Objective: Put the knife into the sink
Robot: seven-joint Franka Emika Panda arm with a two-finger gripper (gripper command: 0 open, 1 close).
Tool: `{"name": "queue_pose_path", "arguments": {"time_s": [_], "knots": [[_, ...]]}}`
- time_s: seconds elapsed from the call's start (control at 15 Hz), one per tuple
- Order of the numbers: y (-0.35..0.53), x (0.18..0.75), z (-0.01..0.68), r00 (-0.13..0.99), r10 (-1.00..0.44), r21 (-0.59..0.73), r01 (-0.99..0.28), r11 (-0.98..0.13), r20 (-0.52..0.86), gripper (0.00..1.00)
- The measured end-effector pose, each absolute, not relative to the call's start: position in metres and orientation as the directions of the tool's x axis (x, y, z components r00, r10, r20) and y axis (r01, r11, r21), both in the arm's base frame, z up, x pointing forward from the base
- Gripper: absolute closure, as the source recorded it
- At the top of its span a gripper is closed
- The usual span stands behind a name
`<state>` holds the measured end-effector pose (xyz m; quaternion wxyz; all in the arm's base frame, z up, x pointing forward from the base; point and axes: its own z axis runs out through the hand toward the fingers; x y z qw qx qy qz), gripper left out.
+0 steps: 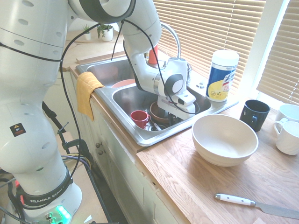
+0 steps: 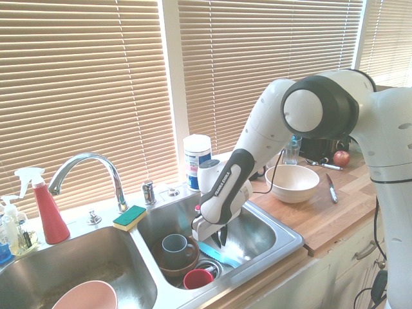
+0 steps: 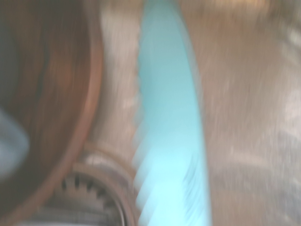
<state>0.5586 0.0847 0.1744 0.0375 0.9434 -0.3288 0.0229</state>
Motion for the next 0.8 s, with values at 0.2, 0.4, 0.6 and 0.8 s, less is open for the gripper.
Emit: {"name": "queue_pose_path", "arguments": {"time_s": [0.2, 0.4, 0.6, 0.8], "knots": [[0.084, 0.562, 0.176, 0.776, -0.628, 0.042, -0.631, -0.775, 0.061, 0.00], [0.081, 0.568, 0.198, 0.783, -0.617, 0.020, -0.620, -0.785, 0.080, 0.00], [0.071, 0.568, 0.271, 0.797, -0.594, 0.017, -0.599, -0.801, 0.108, 0.00], [0.065, 0.553, 0.348, 0.807, -0.581, 0.030, -0.587, -0.809, 0.103, 0.00]]}}
